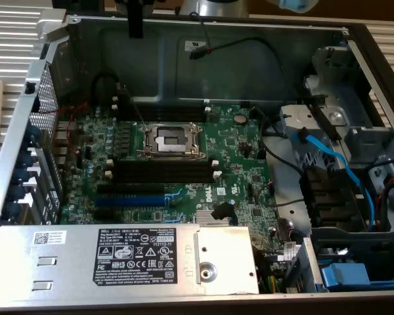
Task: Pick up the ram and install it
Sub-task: 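Reach for the ram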
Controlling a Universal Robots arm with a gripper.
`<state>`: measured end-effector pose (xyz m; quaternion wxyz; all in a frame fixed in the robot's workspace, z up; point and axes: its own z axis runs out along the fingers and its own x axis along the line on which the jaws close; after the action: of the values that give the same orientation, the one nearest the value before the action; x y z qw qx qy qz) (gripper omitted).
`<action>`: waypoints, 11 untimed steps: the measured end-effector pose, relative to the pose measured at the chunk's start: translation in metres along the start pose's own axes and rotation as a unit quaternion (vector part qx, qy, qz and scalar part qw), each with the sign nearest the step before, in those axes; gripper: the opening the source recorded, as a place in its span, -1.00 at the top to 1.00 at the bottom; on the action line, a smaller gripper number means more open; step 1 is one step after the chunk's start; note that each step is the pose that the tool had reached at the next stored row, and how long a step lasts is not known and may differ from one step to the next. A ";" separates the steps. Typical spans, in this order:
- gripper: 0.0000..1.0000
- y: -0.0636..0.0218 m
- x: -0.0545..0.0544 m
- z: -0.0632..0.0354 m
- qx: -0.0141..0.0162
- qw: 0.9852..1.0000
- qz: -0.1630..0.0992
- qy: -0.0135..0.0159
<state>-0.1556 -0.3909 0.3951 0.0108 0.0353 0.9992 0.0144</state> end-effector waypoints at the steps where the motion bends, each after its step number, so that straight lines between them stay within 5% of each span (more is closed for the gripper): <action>1: 0.80 -0.0003 0.005 -0.0001 0.000 1.000 0.000 0.000; 11: 0.80 -0.0032 0.054 -0.0052 0.000 1.000 0.000 0.000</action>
<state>-0.2102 -0.3904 0.3990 0.0109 0.0353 0.9992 0.0147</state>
